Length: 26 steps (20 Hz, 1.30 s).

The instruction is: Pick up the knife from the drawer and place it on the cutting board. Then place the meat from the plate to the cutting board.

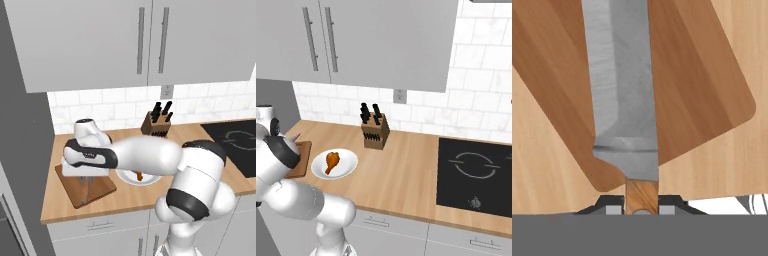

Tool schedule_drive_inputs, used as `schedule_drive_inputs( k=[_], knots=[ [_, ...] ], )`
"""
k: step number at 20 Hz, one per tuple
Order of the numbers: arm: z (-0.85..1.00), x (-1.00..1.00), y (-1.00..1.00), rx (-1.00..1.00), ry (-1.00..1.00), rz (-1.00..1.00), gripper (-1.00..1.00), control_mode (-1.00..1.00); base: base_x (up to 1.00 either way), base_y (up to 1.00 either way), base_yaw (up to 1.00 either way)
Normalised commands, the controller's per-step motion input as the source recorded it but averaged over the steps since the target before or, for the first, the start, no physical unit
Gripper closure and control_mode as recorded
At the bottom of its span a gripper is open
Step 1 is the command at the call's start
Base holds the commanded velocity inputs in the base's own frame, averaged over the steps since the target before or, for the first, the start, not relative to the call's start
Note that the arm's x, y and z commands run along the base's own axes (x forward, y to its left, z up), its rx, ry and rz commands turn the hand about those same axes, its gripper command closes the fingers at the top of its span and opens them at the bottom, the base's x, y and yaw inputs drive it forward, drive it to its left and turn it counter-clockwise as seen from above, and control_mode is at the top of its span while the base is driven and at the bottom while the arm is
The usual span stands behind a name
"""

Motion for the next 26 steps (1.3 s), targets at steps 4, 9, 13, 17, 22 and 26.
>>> schedule_drive_inputs(
  k=[4,9,13,17,22,26],
  knots=[
    [-0.33,0.36,0.00,-0.07,0.00,-0.02,1.00,-1.00,0.00,0.00,0.00],
    [-0.23,0.30,0.18,-0.08,0.00,-0.03,1.00,-1.00,0.00,0.00,0.00],
    [-0.07,0.08,0.32,-0.05,0.00,-0.05,1.00,-1.00,0.00,0.00,0.00],
    [-0.20,0.20,0.17,-0.02,0.00,-0.02,1.00,-1.00,0.00,0.00,0.00],
    [-0.30,0.29,0.00,0.00,0.00,0.00,1.00,-1.00,0.00,0.00,0.00],
    [-0.22,0.27,0.00,0.00,0.00,0.00,1.00,-1.00,0.00,0.00,0.00]
  ],
)
